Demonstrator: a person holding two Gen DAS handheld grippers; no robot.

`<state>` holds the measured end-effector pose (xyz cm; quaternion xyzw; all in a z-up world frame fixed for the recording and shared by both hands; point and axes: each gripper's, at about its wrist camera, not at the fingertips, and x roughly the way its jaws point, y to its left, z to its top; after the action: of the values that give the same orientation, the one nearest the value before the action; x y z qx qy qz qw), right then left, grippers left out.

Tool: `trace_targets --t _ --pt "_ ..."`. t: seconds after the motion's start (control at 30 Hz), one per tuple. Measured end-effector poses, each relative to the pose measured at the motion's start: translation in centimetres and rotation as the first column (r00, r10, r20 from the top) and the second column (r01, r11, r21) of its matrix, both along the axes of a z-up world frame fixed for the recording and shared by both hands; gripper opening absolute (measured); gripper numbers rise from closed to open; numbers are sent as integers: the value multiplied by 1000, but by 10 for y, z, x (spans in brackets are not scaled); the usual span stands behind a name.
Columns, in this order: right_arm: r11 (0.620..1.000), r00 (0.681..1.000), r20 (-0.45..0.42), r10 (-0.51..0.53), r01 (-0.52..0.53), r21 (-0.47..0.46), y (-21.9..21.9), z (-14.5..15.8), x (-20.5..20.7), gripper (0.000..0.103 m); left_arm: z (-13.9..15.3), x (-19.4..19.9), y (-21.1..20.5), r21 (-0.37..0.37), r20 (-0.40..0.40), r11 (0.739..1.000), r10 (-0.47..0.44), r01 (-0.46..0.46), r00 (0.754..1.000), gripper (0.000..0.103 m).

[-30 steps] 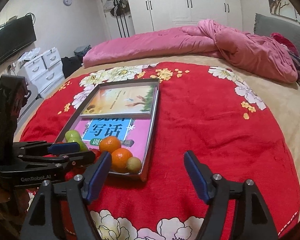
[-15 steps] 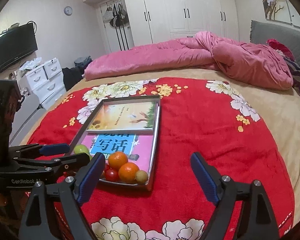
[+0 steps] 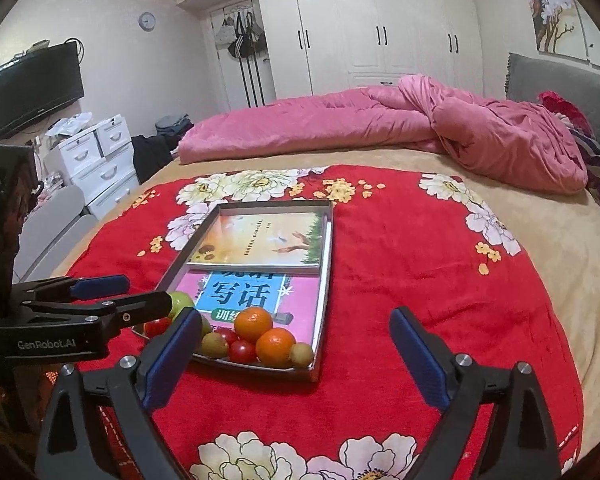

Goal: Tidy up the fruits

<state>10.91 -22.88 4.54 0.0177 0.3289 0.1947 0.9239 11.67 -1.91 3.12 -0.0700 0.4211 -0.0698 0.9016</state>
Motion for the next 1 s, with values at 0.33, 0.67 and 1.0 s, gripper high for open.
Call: trace_targets --t 0.33,0.67,1.0 --pt "999 1000 -13 19 -19 27 5 0 -12 102 -5 -19 15 34 -19 998 62 -62 998 80" --pt "998 998 -50 38 -35 52 8 -5 -27 102 -9 -61 28 32 -27 994 105 -104 994 80" --pt "997 994 -92 55 -49 58 11 -10 -56 102 -18 -92 14 33 -63 997 71 -69 995 80"
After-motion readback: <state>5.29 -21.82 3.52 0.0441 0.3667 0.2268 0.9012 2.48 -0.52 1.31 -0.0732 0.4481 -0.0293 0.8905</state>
